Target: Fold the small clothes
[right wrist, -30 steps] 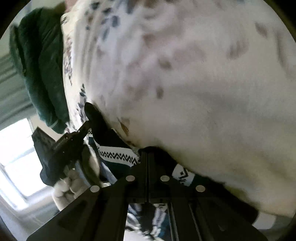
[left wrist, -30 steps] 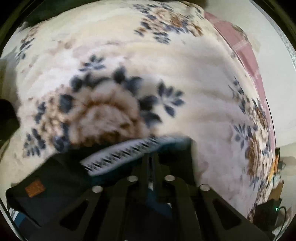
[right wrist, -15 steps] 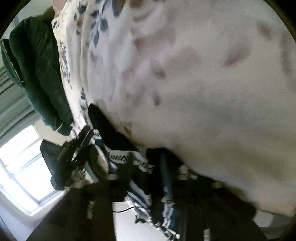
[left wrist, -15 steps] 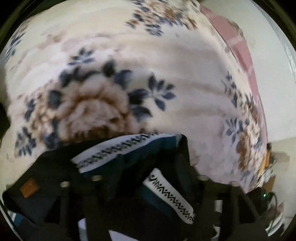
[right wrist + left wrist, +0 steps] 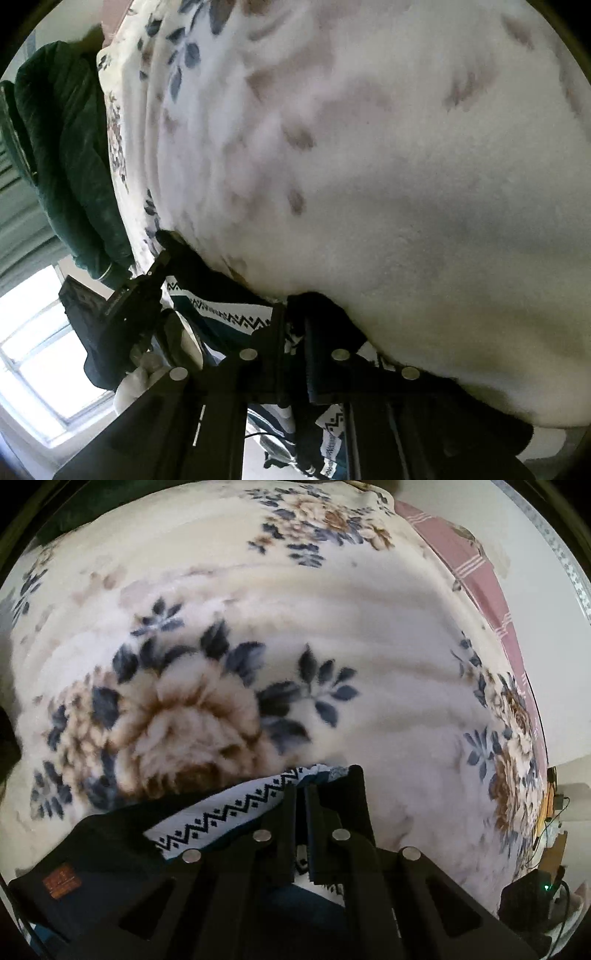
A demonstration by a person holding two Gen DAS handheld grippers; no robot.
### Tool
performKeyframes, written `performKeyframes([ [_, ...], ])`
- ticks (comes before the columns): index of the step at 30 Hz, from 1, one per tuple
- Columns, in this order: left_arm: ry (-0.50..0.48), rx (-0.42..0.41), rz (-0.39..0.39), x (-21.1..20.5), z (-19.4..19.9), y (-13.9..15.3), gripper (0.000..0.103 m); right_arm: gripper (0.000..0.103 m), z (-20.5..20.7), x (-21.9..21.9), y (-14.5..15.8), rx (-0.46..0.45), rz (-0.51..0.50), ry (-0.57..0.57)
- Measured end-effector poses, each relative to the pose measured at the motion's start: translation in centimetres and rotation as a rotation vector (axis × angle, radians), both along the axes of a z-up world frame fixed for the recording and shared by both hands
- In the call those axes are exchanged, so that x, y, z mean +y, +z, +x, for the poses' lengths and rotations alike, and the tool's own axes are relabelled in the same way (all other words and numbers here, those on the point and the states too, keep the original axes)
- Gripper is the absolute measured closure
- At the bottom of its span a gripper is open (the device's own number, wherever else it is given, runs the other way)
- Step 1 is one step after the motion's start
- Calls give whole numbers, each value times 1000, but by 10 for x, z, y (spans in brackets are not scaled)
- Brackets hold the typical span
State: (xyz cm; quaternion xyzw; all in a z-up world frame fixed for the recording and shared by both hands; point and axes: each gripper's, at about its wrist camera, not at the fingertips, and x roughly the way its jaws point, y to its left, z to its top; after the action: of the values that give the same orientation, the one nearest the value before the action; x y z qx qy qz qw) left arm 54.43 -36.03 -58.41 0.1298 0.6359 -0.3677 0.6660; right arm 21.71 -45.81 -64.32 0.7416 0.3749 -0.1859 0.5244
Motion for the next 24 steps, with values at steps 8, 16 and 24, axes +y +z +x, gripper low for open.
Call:
performKeyframes([
  [8,243,-78,-9,62,7,44,98,69,19,-11,23,53,-47,168],
  [16,466,-203,-16,186,-42,84,7,28,78,32,107,291,-611,660],
  [24,632,-201,40,315,-109,77,0,2,134,139,137,368,-1022,1017],
])
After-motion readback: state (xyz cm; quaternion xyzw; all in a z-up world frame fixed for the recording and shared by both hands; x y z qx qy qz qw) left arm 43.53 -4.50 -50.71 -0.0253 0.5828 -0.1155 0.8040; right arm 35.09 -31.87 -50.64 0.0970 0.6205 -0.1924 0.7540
